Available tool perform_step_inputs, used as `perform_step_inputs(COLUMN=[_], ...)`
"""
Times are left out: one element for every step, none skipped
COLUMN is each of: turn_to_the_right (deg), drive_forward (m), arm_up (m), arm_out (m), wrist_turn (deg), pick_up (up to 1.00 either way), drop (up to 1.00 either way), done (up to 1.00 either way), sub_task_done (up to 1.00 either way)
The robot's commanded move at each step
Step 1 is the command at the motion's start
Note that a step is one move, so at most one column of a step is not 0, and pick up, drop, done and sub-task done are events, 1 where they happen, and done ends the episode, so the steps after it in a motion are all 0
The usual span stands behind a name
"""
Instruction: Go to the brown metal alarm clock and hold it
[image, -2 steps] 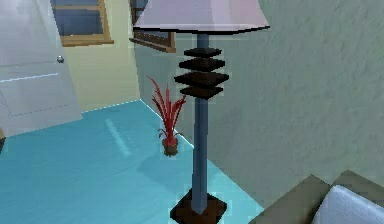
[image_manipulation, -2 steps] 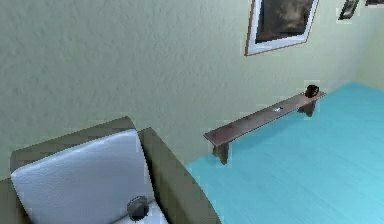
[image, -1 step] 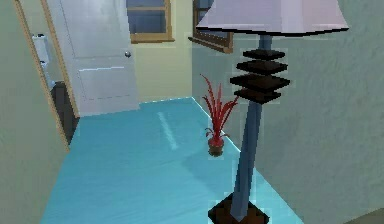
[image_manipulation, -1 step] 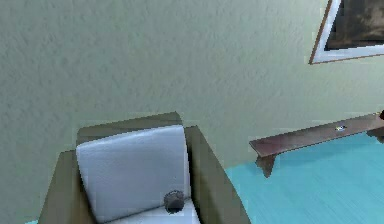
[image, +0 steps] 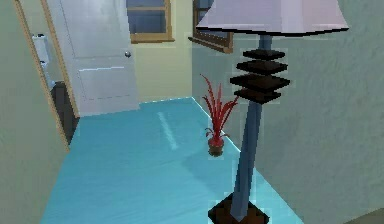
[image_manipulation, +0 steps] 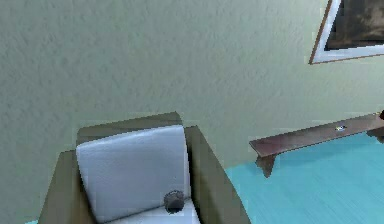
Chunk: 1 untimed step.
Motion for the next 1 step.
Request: perform_step_inputs(turn_to_the_right=[0.0], drive_forward=[0.0], arm_up=[0.0], arm_out=[0.4], wrist_turn=[0.0], pick_up=[0.0], drop=[0.0], done=[0.0], sub_task_done=[0.0])
